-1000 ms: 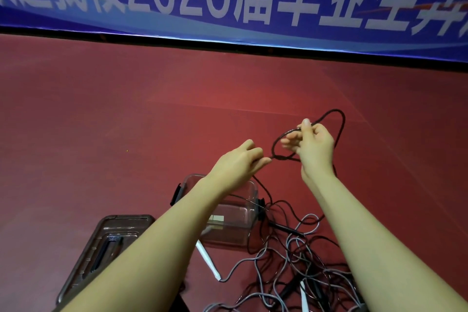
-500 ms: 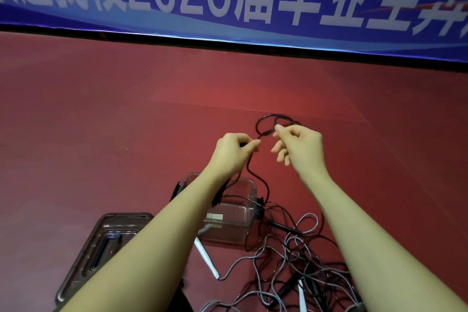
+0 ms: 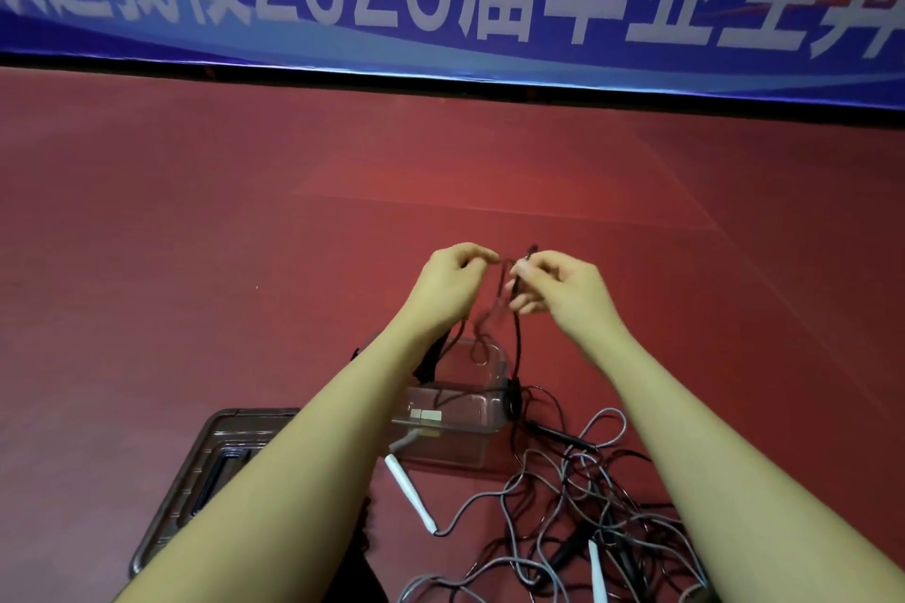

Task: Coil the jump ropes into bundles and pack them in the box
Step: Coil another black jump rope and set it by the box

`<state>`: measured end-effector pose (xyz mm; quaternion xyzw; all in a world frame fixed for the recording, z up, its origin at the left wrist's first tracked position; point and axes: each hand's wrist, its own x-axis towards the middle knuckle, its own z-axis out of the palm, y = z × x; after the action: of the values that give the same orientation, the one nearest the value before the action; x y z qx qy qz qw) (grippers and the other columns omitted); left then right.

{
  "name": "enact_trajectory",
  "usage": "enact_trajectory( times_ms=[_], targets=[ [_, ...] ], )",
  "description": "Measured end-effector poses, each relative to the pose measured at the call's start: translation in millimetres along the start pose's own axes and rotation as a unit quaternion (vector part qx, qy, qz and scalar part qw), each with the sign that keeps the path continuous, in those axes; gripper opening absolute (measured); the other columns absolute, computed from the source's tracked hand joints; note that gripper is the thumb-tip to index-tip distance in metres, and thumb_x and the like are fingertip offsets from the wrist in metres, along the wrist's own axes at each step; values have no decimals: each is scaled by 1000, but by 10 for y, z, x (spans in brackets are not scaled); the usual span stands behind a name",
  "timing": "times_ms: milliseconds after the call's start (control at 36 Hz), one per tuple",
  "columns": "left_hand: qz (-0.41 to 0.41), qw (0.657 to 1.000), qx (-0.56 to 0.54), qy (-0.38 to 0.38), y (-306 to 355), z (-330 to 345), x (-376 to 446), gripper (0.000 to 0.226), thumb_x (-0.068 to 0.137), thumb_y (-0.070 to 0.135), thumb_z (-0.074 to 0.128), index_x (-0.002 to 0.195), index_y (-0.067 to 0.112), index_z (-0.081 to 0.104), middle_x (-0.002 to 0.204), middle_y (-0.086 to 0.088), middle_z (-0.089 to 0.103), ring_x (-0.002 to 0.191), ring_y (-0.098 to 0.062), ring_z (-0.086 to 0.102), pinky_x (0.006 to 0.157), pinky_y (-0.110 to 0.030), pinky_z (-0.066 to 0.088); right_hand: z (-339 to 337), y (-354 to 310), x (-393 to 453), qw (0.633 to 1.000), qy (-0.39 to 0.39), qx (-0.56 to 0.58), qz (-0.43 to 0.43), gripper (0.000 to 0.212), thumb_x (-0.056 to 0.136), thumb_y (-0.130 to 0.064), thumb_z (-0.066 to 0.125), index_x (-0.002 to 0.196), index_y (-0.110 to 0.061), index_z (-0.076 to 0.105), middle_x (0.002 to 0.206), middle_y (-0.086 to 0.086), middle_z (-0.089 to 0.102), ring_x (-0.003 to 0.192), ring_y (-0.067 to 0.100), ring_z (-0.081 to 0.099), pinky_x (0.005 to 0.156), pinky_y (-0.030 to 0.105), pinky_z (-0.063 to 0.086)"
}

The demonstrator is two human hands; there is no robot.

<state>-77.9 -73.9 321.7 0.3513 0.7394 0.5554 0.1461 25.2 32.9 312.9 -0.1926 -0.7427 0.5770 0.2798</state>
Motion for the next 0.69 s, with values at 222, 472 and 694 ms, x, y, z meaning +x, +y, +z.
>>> enact_trajectory(
  times_ms=[222, 472, 694],
  targets=[
    [40, 979, 107, -169, -121, 66, -135, 23, 91, 28, 62, 93, 6, 68, 69, -2, 55, 55, -4, 43, 53, -18, 37, -55, -226, 2, 962, 65, 264, 5, 20, 98, -9, 45, 80, -6, 54, 73, 9, 65, 55, 13, 61, 56, 21, 50],
    [20, 997, 56, -45, -77, 58, -31, 31, 92, 30, 59, 65, 16, 64, 50, 6, 43, 37, -7, 29, 44, -22, 29, -108, -72, -1, 999, -6, -18, 49, 9, 94, -10, 54, 102, -9, 59, 90, 7, 64, 60, 9, 59, 48, 15, 44],
    [32, 999, 1, -1, 82, -28, 8, 32, 93, 29, 58, 78, 4, 67, 57, -2, 52, 42, -14, 36, 47, -23, 32, 50, 63, -137, 964, -182, -177, 80, 12, 90, -12, 61, 85, -2, 65, 74, 9, 66, 61, 10, 63, 52, 16, 42]
  ],
)
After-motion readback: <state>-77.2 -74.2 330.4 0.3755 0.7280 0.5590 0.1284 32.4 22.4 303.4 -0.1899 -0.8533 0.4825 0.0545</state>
